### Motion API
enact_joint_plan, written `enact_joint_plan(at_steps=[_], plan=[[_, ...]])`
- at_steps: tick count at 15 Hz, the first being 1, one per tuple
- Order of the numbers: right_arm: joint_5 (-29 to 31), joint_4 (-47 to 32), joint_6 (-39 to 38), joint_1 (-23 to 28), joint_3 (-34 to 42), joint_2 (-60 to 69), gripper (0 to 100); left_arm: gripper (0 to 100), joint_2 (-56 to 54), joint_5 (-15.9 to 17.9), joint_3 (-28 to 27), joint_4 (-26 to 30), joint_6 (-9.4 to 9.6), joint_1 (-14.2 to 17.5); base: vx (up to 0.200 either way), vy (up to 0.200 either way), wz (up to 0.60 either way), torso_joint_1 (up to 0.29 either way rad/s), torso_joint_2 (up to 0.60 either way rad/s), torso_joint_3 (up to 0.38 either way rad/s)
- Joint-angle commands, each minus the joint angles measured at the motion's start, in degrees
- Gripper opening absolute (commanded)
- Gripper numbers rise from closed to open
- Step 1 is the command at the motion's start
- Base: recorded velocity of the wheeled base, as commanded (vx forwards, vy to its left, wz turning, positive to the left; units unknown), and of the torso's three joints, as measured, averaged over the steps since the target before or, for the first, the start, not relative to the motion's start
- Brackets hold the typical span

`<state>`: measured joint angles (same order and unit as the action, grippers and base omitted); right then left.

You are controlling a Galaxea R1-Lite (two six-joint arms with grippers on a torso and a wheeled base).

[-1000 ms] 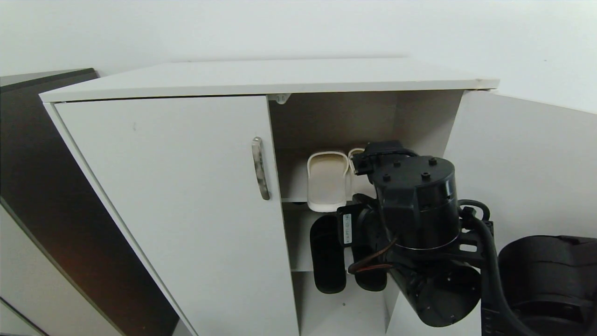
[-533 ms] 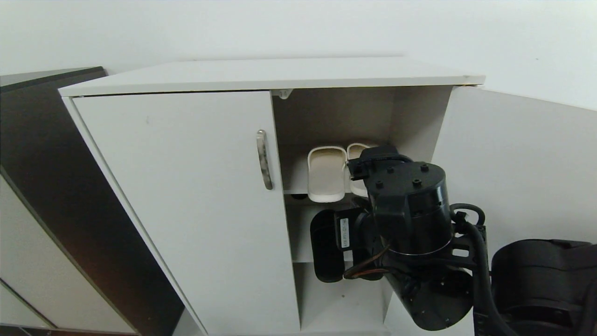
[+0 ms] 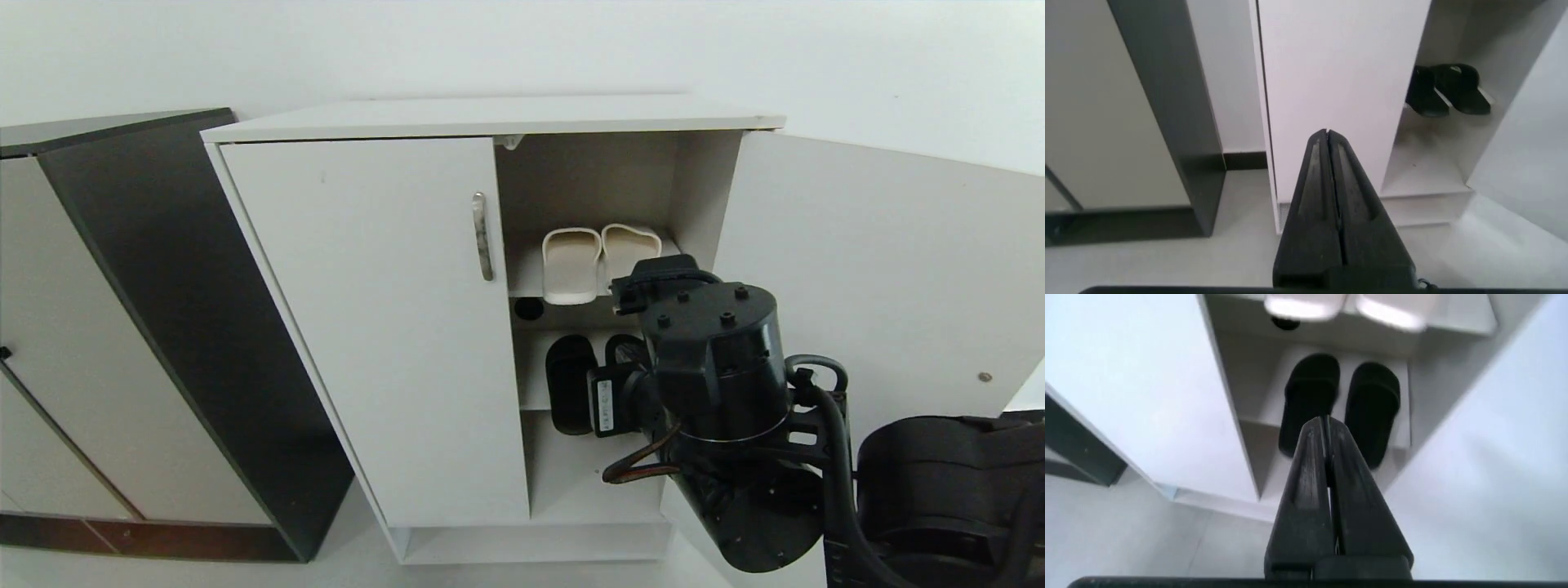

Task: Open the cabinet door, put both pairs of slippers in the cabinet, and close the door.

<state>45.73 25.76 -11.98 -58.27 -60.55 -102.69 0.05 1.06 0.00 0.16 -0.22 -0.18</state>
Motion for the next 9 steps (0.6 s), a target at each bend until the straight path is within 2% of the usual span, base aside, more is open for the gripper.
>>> enact_joint_plan(at_steps=[1, 7, 9], plan=[[0.0, 0.0, 0.0, 0.2, 0.0, -0.3, 0, 0, 0.0, 0.0, 0.0, 0.0, -0.04, 0.0, -0.200, 0.000, 0.00, -0.002, 0.01, 0.007], [0.0, 0.4, -0.1, 1.0, 0.0, -0.3, 0, 0, 0.0, 0.0, 0.0, 0.0, -0.04, 0.0, -0.200, 0.000, 0.00, 0.002, 0.00, 0.005], [0.0, 1.8, 0.3, 1.5, 0.7, -0.3, 0, 0, 0.0, 0.0, 0.0, 0.1, -0.13, 0.0, 0.000, 0.000, 0.00, 0.000, 0.00, 0.000]])
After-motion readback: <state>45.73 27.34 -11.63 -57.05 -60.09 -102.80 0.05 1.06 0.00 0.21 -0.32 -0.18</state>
